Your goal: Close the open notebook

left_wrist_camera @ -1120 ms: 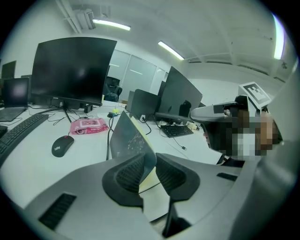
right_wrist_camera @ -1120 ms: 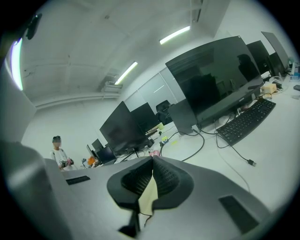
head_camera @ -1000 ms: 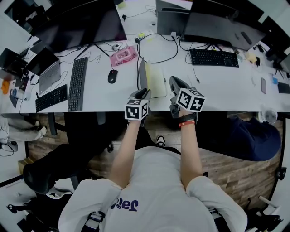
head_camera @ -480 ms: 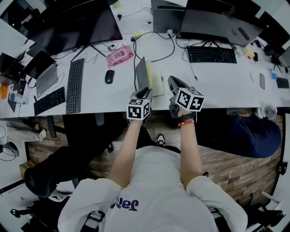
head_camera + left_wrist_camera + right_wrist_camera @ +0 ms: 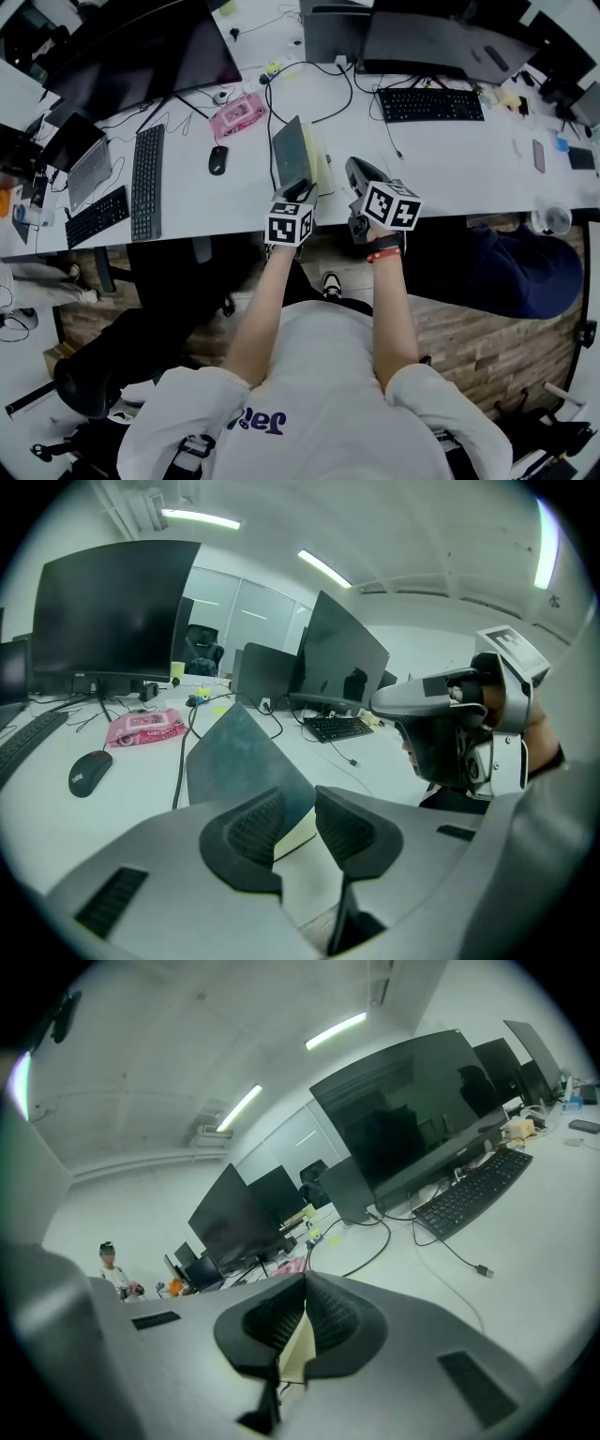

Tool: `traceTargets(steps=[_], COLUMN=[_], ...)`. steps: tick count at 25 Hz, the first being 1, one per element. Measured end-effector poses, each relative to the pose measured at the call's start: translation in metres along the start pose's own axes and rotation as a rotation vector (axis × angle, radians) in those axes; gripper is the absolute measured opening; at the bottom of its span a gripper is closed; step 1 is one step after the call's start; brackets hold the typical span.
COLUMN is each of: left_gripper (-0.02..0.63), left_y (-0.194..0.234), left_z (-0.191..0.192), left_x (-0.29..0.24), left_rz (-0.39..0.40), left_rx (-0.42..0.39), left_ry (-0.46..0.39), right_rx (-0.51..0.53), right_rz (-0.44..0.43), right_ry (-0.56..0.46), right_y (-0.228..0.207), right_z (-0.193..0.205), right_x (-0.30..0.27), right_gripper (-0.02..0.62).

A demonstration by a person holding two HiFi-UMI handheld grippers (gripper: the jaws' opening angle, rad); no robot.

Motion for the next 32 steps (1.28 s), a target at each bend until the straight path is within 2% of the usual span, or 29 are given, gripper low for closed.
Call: traceTargets(steps=[5, 18, 32], left_gripper=[0.117, 0.121, 0.124], left_y=[-0.003, -0.01, -0.015], left_z=[0.002, 0.008, 0.012], left_x=[-0.01, -0.031, -0.046], left_rz=[0.019, 0.006, 0.004], left_rx=[0.002, -0.03, -0.054], left_ry=[0.025, 0.06, 0.094], right_rx=[-0.021, -0.047, -0.088], right_rz=[0.017, 0.064, 0.064], right_ry=[-0.008, -0.007, -0.005], right_y=[-0.007, -0.024, -0.034], right_z=[0.002, 0.009, 0.012], right_x=[0.003, 0.015, 0.012], right_gripper=[0.002, 0.002, 0.002])
Point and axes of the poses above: the fingertips, and each gripper's own axes: x backward along the fingers, y to its left, z out of its underside, the point moved 9 cm from there along x, backward along the fingers
